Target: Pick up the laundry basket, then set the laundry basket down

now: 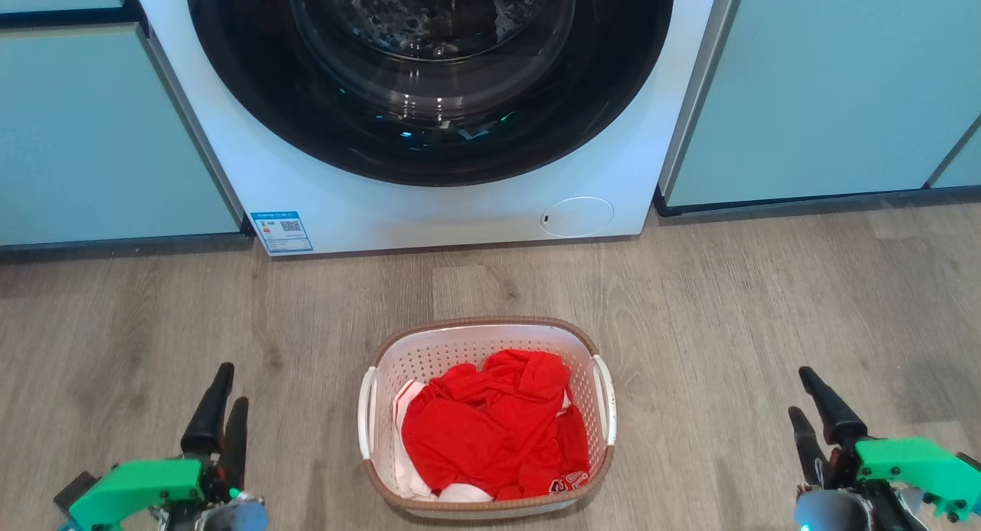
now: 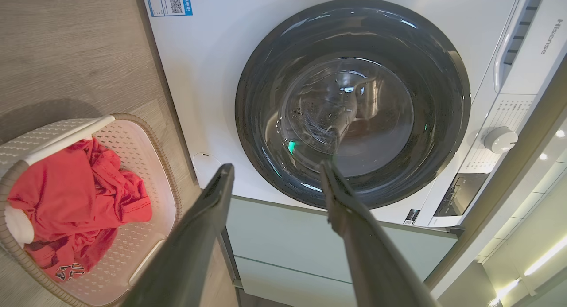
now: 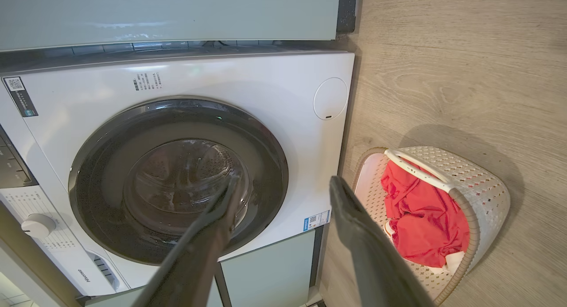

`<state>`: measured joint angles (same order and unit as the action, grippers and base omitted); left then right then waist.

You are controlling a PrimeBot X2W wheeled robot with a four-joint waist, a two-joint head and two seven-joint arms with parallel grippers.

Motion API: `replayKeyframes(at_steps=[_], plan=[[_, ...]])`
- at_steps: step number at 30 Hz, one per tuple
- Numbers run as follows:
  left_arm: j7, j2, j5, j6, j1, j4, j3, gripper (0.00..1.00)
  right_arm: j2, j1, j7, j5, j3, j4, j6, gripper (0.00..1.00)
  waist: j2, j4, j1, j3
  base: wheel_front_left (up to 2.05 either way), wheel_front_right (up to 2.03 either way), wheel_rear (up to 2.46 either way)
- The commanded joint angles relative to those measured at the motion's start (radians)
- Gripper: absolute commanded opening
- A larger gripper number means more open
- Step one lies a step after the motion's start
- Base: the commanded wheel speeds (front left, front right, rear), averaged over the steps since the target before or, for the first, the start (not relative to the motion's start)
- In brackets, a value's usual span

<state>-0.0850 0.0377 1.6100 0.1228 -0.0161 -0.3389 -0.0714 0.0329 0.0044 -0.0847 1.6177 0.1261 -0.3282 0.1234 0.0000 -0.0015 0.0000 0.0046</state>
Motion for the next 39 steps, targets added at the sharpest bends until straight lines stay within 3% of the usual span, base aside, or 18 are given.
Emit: replayKeyframes(at_steps=[1, 20, 39], plan=[[0.010, 0.007, -0.013, 0.001, 0.045, 0.036, -0.001, 1.00, 0.005, -0.037, 0.010, -0.016, 0.001, 0.042, 0.001, 1.00, 0.0000, 0.000, 0.0000, 0.000, 0.00, 0.00, 0.00], [0.063, 0.008, -0.174, -0.011, 0.068, 0.116, -0.016, 1.00, 0.007, -0.051, 0.063, -0.206, -0.001, 0.109, 0.002, 1.00, 0.0000, -0.006, 0.0000, 0.006, 0.00, 0.00, 0.00], [0.119, 0.009, -0.471, -0.131, 0.091, 0.286, 0.053, 1.00, 0.009, -0.087, 0.119, -0.529, -0.046, 0.211, 0.003, 1.00, 0.0000, -0.014, 0.0000, 0.013, 0.00, 0.00, 0.00]])
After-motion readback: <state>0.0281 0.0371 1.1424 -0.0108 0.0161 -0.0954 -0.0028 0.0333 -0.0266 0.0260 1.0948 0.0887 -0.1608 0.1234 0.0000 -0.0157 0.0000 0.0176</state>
